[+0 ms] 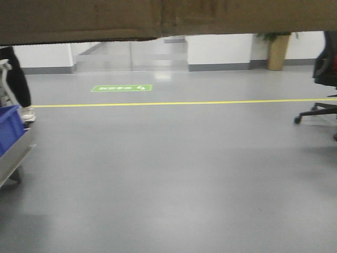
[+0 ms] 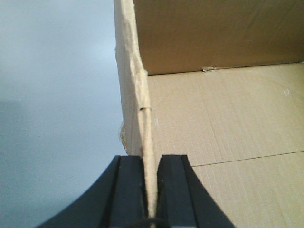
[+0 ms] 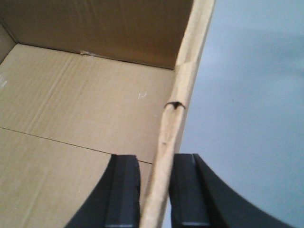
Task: Grab carton from right shelf to conveyor
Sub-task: 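Drive across the floor carrying the box in both grippers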
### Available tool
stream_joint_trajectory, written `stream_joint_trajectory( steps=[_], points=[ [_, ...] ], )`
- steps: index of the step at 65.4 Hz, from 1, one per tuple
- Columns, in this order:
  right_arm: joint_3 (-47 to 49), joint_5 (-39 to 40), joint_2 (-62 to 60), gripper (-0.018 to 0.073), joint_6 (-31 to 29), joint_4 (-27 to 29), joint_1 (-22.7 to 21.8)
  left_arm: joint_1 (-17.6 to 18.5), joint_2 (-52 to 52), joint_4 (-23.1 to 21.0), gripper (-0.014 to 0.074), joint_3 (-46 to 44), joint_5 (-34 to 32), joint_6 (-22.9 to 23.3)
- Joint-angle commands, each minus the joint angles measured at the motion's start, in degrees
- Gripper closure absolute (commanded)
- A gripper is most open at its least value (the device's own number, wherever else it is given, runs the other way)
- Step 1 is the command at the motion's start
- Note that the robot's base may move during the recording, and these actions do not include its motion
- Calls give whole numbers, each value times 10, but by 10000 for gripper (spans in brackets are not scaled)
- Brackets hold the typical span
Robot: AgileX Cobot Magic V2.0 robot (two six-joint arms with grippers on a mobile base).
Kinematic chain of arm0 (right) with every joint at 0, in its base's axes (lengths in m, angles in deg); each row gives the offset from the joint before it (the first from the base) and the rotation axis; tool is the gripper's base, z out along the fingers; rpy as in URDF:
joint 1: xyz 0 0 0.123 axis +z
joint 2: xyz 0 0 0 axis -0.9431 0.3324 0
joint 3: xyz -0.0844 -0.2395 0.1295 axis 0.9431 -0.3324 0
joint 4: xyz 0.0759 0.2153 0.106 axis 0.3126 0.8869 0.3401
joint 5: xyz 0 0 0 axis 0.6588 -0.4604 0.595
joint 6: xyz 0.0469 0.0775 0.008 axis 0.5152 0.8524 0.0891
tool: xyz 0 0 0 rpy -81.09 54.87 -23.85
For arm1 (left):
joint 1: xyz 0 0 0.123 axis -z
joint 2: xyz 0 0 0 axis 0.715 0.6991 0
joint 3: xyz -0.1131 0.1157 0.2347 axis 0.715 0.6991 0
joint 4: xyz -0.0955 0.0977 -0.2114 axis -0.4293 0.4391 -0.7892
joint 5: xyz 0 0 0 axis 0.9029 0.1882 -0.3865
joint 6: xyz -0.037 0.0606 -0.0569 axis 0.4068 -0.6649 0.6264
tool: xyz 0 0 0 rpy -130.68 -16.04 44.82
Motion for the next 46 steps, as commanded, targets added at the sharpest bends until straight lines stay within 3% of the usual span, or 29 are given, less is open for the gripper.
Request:
stream_joint_trajectory(
  steps=[1, 46],
  points=[
    [1, 37, -7, 626, -10, 7, 0, 6, -8, -18, 612, -1, -26, 3],
    [1, 37, -7, 626, -10, 8, 0, 6, -8, -16, 612, -1, -26, 3]
  ],
)
